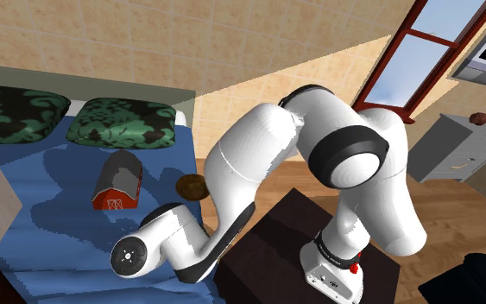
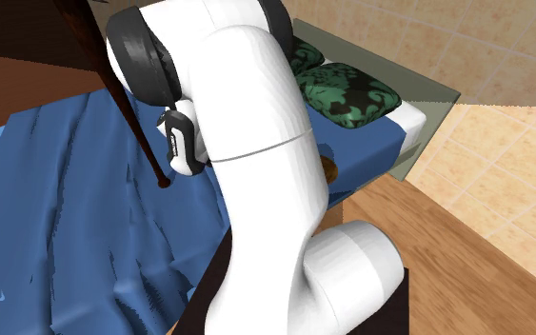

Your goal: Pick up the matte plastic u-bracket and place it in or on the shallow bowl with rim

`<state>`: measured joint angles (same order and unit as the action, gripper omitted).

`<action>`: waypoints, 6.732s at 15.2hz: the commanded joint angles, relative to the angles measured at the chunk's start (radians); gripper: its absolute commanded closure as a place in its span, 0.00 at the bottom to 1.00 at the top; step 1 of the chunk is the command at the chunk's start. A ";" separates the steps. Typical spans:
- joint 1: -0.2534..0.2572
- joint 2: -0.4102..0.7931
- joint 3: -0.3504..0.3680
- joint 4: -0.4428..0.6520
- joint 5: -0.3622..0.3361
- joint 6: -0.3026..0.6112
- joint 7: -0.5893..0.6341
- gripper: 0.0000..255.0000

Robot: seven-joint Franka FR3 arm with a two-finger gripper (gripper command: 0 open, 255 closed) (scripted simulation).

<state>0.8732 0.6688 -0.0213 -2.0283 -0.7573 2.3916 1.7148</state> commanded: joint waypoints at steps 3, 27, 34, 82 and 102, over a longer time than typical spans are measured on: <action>-0.001 0.010 -0.004 0.002 -0.005 0.008 0.004 0.00; -0.227 -0.162 -0.093 -0.355 -0.142 0.481 -0.077 0.00; -0.389 -0.112 -0.163 -0.429 -0.226 0.761 -0.180 0.00; -0.784 -0.377 0.193 -0.510 0.109 0.541 -0.620 1.00; -1.115 -0.123 0.259 -0.116 0.277 0.415 -1.101 1.00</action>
<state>-0.2460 0.5337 0.2447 -2.1486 -0.4736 2.7988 0.6095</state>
